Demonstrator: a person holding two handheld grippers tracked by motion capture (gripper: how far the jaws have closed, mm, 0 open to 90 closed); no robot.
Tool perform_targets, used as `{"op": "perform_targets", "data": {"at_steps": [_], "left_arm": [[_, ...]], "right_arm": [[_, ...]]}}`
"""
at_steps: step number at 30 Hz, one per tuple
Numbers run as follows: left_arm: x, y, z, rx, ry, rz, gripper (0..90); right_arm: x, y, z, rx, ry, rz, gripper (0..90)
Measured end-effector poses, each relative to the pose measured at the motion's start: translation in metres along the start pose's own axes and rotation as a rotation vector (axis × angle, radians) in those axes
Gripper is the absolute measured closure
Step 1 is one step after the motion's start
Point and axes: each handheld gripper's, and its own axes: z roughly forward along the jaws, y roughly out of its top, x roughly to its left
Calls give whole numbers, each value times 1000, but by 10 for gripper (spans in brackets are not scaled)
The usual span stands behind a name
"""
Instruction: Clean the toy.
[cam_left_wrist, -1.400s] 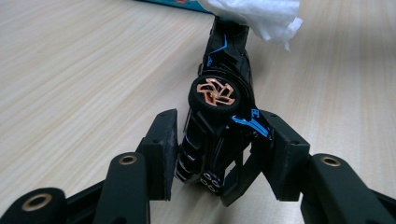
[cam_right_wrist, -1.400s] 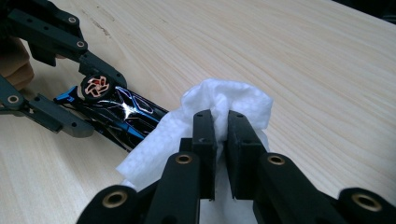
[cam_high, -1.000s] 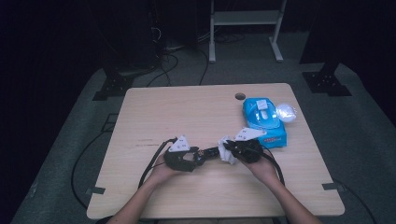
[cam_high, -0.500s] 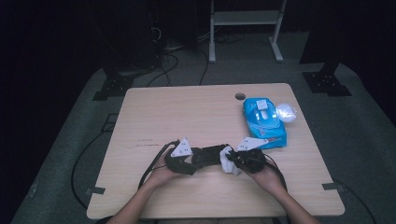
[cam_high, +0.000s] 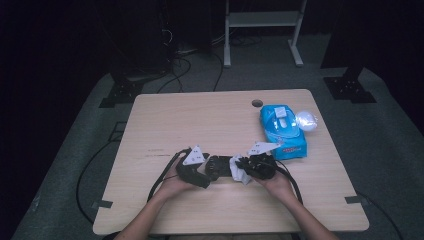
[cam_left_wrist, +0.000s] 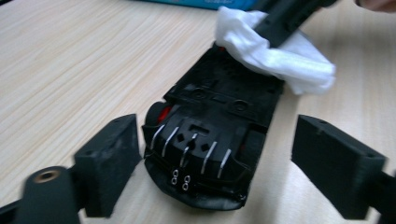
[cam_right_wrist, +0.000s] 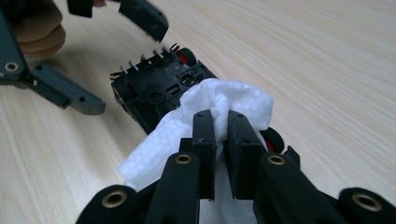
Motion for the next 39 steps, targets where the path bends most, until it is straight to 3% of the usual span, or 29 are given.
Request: {"op": "perform_targets", "data": {"at_steps": [1, 4, 7, 11, 14, 18, 23, 24, 26, 27, 33, 36, 39], "left_arm": [[2, 0, 2, 9, -21, -14, 114], [6, 0, 7, 57, -33, -12, 93], [10, 0, 10, 70, -58, -22, 95], [8, 0, 13, 78, -68, -1, 94], [3, -1, 14, 92, -65, 50, 95], [-2, -1, 15, 93, -82, 69, 121], [-7, -2, 15, 100, -78, 76, 145], [-8, -2, 15, 108, -72, 80, 146], [-11, -3, 15, 110, -61, 112, 238], [-12, -2, 15, 113, -58, 107, 241], [-12, -3, 15, 120, -55, 122, 240], [-13, -5, 14, 119, -59, 124, 235], [-13, -7, 11, 108, -60, 114, 236]], "right_arm": [[0, 0, 1, 3, 1, -7, 822], [-1, 0, 3, 16, 0, -23, 821], [-3, -2, 5, 24, 2, -30, 821], [-7, -3, 6, 24, 7, -11, 821], [-9, -4, 6, 20, 18, -2, 821], [-10, -5, 7, 10, 6, -21, 817], [-14, -5, 6, 2, 20, -7, 818], [-12, -5, 6, 6, 18, -5, 818], [-9, -3, 6, 0, 24, -5, 818], [-7, -2, 7, -4, 34, -6, 818], [24, 10, 23, -20, 151, -34, 818], [31, 11, 25, -11, 151, -78, 817], [21, 9, 19, -8, 119, -53, 817]]}}
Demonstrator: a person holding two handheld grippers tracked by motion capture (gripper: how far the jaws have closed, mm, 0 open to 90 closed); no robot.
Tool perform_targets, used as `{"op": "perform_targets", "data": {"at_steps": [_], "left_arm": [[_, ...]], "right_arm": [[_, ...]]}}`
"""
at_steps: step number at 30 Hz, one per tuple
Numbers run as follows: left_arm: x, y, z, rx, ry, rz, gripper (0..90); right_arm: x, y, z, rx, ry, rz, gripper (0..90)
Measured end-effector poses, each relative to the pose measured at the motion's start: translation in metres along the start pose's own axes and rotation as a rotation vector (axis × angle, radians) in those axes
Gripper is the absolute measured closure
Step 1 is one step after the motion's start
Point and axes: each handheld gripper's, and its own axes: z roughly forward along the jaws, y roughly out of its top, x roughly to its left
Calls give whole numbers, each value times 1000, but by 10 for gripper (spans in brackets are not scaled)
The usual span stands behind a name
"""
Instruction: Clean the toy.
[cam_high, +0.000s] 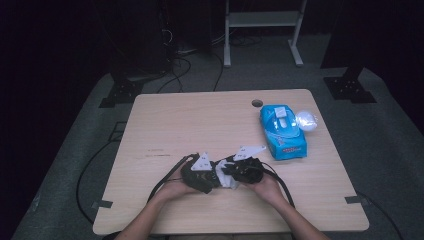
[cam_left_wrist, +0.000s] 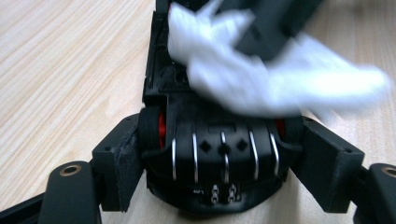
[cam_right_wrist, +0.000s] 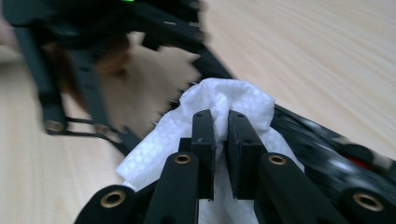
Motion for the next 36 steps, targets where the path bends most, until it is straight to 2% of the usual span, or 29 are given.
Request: {"op": "perform_targets", "data": {"at_steps": [3, 5, 8, 11, 14, 17, 19, 22, 25, 28, 30, 33, 36], "left_arm": [[1, -1, 0, 0, -2, -4, 239], [0, -1, 0, 10, 5, 11, 241], [0, 0, 2, 12, 10, 12, 243], [-2, 0, 2, 14, 15, 20, 243], [-1, 0, 2, 13, 9, 19, 243], [0, -1, 1, 7, -6, 1, 241], [1, -2, 1, 9, -18, -13, 236], [1, -1, 2, 8, -11, -7, 239], [0, 1, 1, 13, 6, 13, 243], [-1, 2, 0, -8, 6, 11, 244], [-2, 3, 0, -4, 12, 19, 244], [-2, 2, 0, 1, 14, 27, 243], [0, 1, 1, 5, -4, 0, 237]], "right_arm": [[-10, -5, -8, 9, -55, 30, 817], [-12, -7, -9, 4, -56, 43, 817], [-3, -4, -5, 2, -44, 17, 817], [12, 0, 5, -10, 30, -17, 817], [23, 3, 9, 1, 18, -80, 815], [14, 2, 4, 6, 0, -65, 815], [6, -1, -2, 16, -47, -55, 815], [-4, -5, -7, 13, -63, -20, 815], [-2, -4, -6, 13, -72, -25, 816], [9, -1, 0, -6, -11, -38, 815], [18, 2, 4, -22, 27, -55, 815], [20, 3, 5, -6, 15, -85, 815], [11, 0, 2, -5, 12, -47, 815]]}}
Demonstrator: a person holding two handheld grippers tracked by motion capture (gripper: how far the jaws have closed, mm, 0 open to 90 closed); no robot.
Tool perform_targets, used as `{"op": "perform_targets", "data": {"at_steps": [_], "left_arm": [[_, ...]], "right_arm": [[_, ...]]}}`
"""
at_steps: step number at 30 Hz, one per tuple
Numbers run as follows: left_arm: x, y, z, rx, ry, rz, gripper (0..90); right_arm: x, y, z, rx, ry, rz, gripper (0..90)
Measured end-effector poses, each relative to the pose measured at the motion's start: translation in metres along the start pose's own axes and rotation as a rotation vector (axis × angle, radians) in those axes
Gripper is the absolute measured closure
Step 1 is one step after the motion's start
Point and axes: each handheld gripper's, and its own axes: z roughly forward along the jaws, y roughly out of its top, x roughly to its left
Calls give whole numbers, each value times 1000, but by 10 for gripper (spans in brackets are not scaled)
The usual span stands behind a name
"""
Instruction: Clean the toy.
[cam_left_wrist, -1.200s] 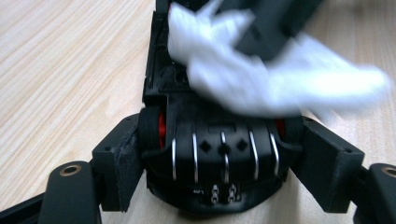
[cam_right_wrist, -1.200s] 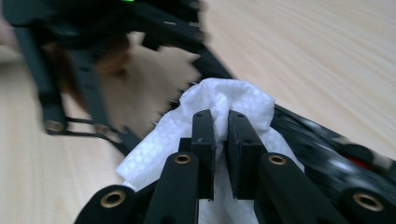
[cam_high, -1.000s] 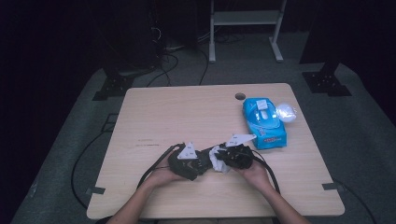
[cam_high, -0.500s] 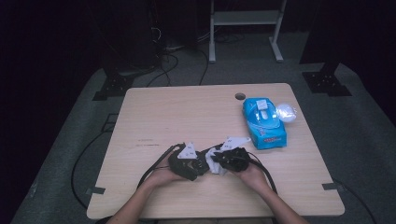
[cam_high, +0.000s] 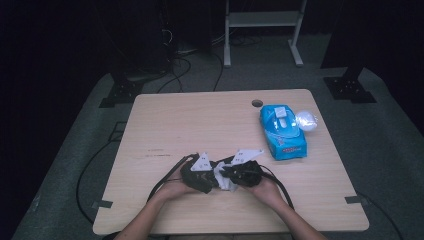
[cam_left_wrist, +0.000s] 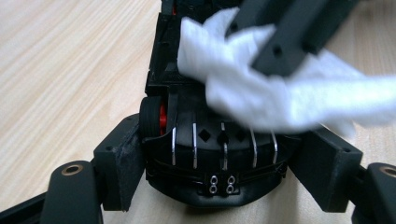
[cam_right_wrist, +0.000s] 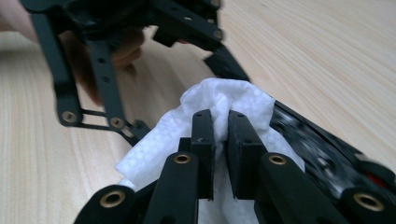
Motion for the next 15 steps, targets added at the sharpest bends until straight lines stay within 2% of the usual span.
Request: {"op": "perform_targets", "data": {"at_steps": [2, 5, 8, 10, 13, 14, 15], "left_arm": [[1, -1, 1, 11, -4, -9, 237], [1, -1, 1, 14, -1, -8, 240], [1, 0, -1, -2, 6, -4, 241], [1, 2, -2, -18, 12, -9, 242], [-1, 3, -1, -22, 15, -9, 243], [0, 3, -1, -20, 16, -6, 243], [0, 3, -2, -15, 15, -1, 243]], "right_arm": [[-5, -2, -3, 8, -28, 13, 815], [-9, -4, -4, 7, -27, 30, 815], [-5, -1, -3, 14, -42, 7, 815], [-1, 3, 0, 1, -18, 8, 816], [6, 11, 8, -27, 45, 16, 816], [8, 14, 11, -23, 66, 12, 816], [9, 16, 14, -18, 62, -13, 815]]}}
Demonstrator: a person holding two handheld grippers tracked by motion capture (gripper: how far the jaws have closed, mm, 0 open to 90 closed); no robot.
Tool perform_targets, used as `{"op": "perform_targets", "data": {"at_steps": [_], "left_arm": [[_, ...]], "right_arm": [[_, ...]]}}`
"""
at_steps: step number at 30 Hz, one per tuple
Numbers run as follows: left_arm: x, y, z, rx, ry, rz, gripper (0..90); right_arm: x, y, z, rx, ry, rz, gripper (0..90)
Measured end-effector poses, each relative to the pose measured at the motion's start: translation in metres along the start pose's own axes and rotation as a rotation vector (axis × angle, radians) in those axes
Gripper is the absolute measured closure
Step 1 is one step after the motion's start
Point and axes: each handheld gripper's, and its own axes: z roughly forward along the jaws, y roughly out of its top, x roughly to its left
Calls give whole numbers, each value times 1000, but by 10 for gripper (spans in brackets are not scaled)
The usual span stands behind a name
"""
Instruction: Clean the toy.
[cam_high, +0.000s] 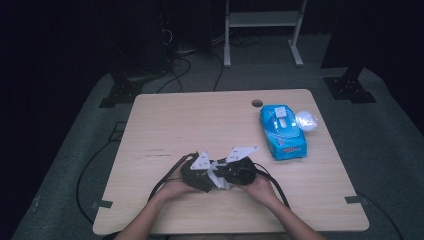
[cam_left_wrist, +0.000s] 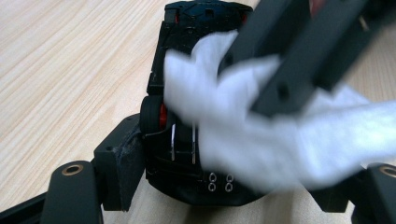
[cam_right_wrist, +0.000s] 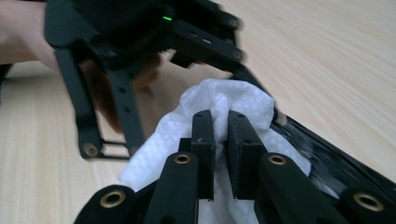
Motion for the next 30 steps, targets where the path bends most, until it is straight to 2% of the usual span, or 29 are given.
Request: {"op": "perform_targets", "data": {"at_steps": [2, 4, 5, 7, 10, 12, 13, 15, 17, 19, 21, 22, 25, 28, 30], "left_arm": [[0, -1, -1, -1, 3, -7, 243], [1, -1, -1, -4, 5, -8, 243], [1, -1, -1, -4, 2, -5, 243], [1, 0, -1, -5, 2, -5, 243], [0, 1, 0, -7, 1, -5, 243], [-1, 3, 0, -6, 7, 4, 243], [-2, 3, 0, -9, 10, 5, 243], [-1, 3, -2, -20, 12, 4, 247], [-1, 2, -3, -24, 15, -4, 248], [0, 0, -2, -17, 15, -1, 248], [0, 0, -2, -16, 10, -7, 248], [1, 0, -2, -15, 9, -3, 248], [0, 1, -1, -13, 10, 3, 248], [-2, 0, 1, -2, 6, 2, 248], [0, -1, 1, -6, 4, -4, 248]], "right_arm": [[-2, 1, 1, 8, -16, -16, 815], [-10, -1, -2, 20, -68, -10, 815], [-15, -2, -5, 30, -101, 3, 815], [-23, -5, -10, 37, -124, 38, 816], [-19, -6, -9, 20, -87, 57, 816], [-11, -2, -3, -2, -32, 39, 816], [-6, 1, 2, -3, -31, 26, 816], [-2, 8, 9, 15, -40, -4, 815], [-5, 11, 12, 13, -65, 0, 815], [-14, 10, 10, 23, -119, -3, 815], [-23, 6, 6, 23, -125, 36, 816], [-25, 5, 4, 35, -148, 53, 816], [-24, 7, 4, 39, -155, 53, 815], [-18, 12, 11, 27, -120, 59, 815], [-17, 14, 15, 36, -130, 47, 815]]}}
